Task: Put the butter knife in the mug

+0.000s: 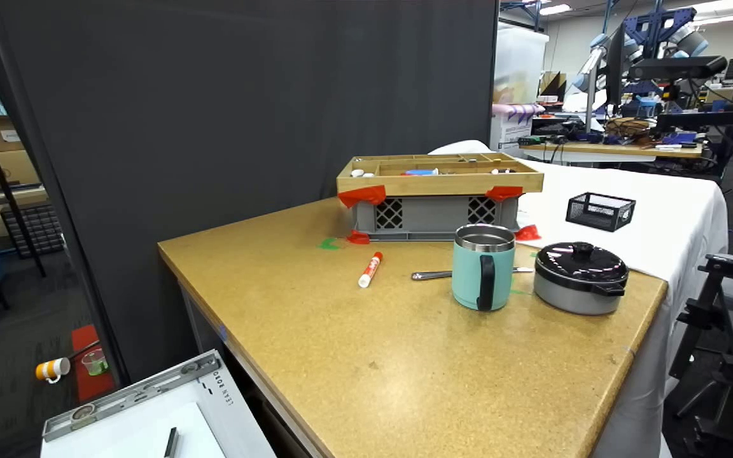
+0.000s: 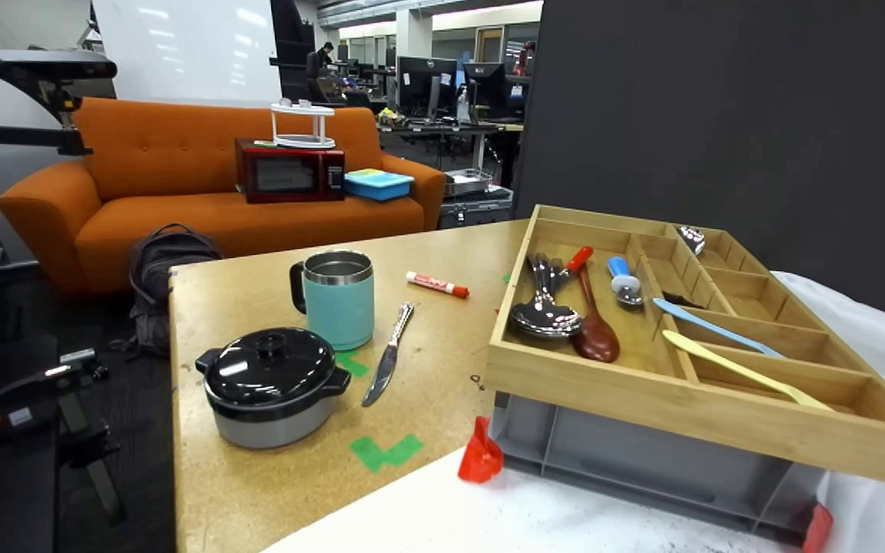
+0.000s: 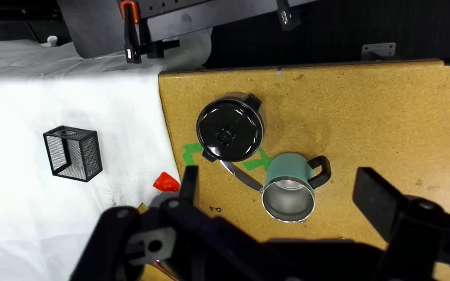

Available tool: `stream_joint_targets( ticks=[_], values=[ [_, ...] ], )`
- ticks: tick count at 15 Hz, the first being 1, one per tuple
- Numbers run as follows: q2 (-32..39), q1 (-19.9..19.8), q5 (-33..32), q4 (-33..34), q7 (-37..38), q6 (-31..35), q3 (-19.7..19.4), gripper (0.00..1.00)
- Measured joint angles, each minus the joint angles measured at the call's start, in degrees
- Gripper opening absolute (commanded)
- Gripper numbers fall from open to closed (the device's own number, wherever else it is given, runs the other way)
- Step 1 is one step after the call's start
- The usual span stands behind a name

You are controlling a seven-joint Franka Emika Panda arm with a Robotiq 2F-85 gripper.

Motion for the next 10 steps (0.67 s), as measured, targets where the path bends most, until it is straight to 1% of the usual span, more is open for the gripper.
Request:
stream_joint_targets(
  ticks=[5, 7, 10],
  values=[
    [1.4, 0.0, -1.8, 0.1, -1.4, 1.3, -0.6, 1.00],
    [3.4, 0.0, -3.5, 0.4, -3.6, 3.5, -1.2, 1.00],
    [8.1, 0.0, -5.6, 1.7, -8.9, 8.1, -2.3, 1.00]
  ],
)
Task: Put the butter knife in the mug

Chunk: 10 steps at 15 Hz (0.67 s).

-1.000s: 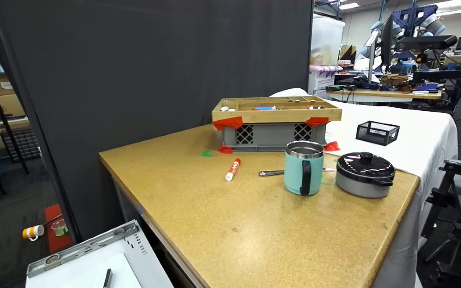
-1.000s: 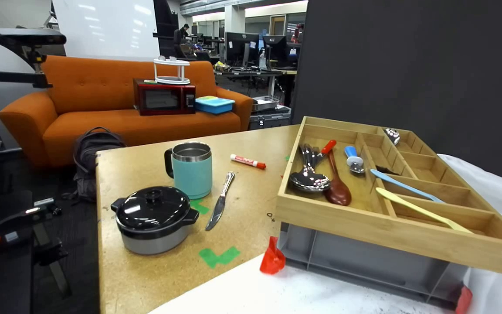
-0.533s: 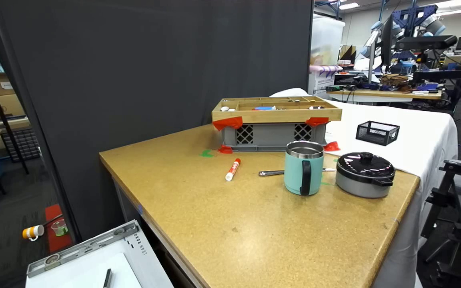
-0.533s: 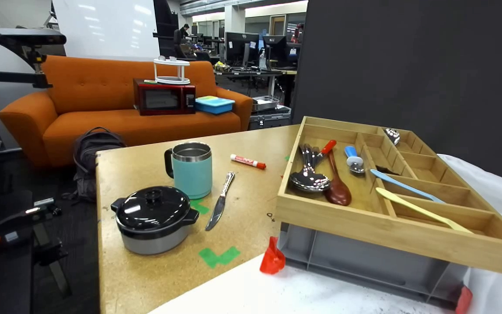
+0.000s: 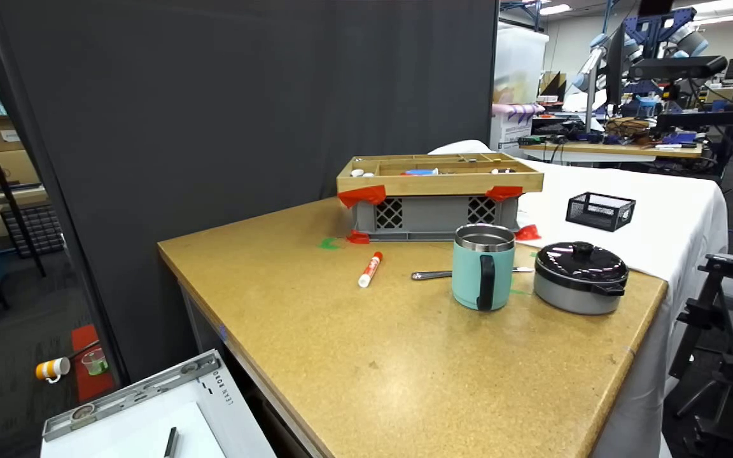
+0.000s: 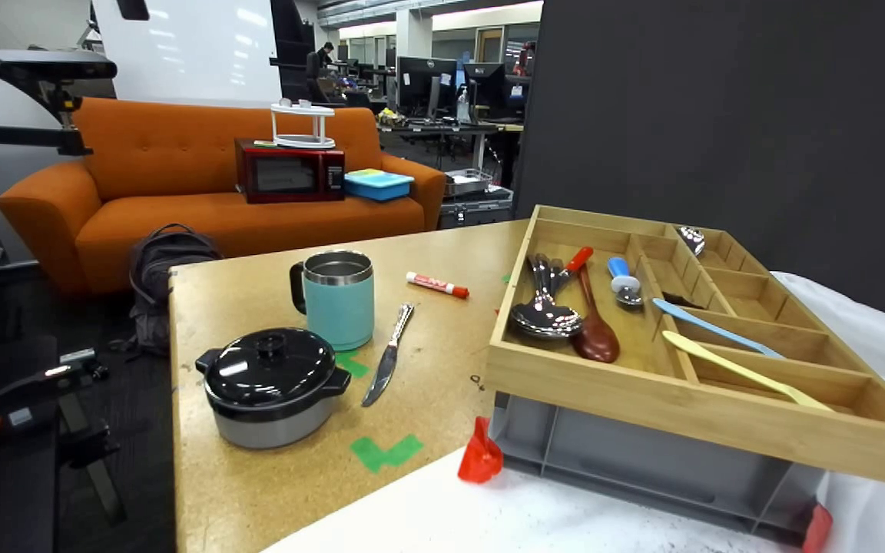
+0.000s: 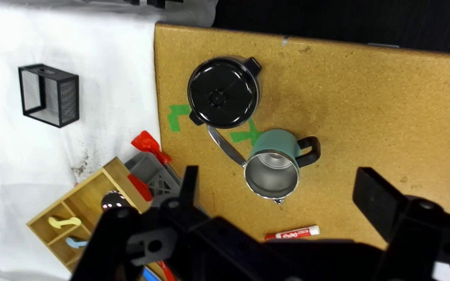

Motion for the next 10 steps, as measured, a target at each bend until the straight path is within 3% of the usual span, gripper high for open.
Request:
stream_joint_targets(
  ticks=[10],
  values=[
    [15.1, 5.0, -4.6, 8.5, -26.9, 11.4, -7.0, 1.00]
  ],
)
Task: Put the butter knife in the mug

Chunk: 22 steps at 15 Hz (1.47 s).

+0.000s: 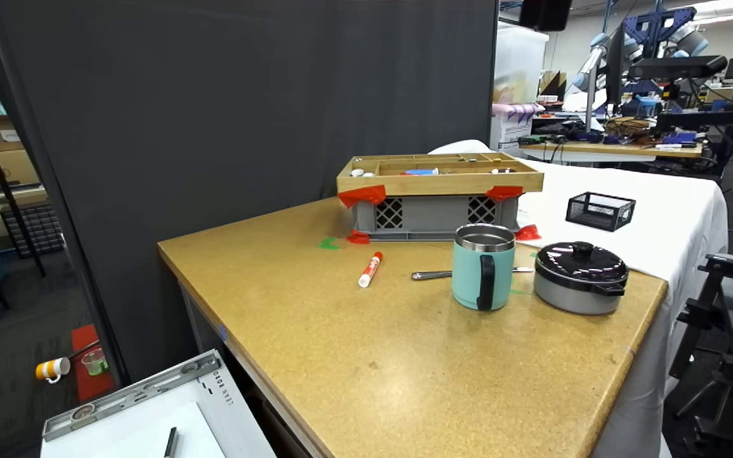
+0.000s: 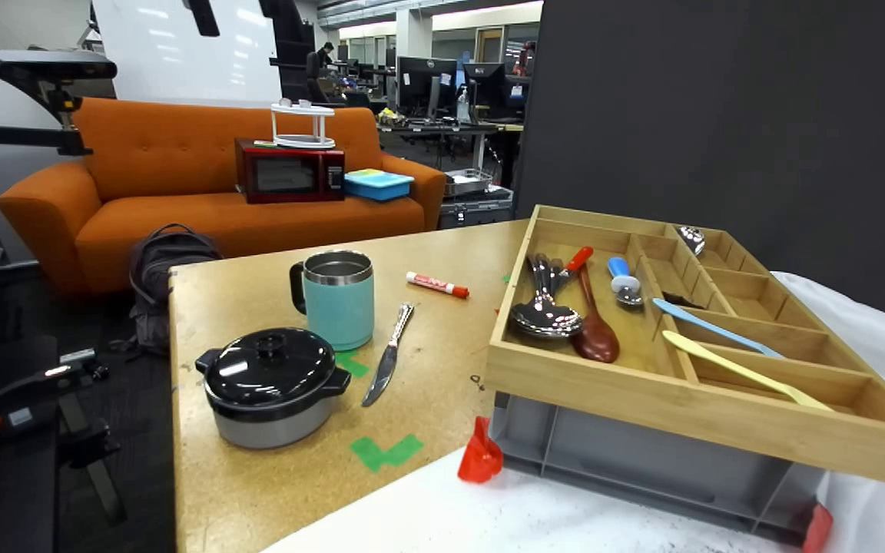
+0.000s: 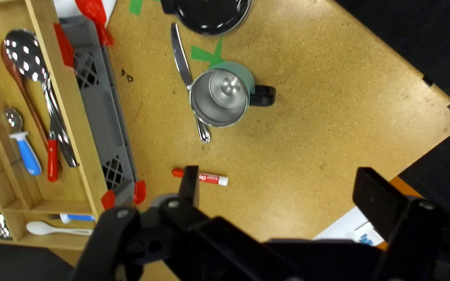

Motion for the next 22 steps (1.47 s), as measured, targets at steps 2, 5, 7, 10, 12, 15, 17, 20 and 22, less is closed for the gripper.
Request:
stream_joint_targets(
  ticks=[2, 5, 7, 10, 12, 15, 17, 20, 22],
  values=[
    [2.7, 0.2, -1.1, 1.8, -6.5, 4.0, -1.8, 1.00],
    [7.4, 0.2, -1.2, 4.0, -15.3, 8.6, -4.5, 1.00],
    [9.6, 0.3, -1.2, 5.3, -17.5, 8.9, -5.3, 1.00],
    [9.9, 0.9, -1.2, 5.8, -17.6, 8.9, -5.3, 1.00],
    [9.8, 0.9, -1.2, 5.8, -17.6, 8.9, -5.3, 1.00],
    [10.1, 0.9, -0.9, 5.8, -18.0, 8.9, -5.9, 1.00],
    [11.3, 0.7, -0.8, 6.1, -21.0, 9.8, -7.9, 1.00],
    [15.9, -0.2, -0.8, 8.1, -27.3, 13.3, -11.3, 1.00],
    [20.2, -1.0, -0.5, 10.0, -31.4, 15.6, -12.5, 1.00]
  ],
)
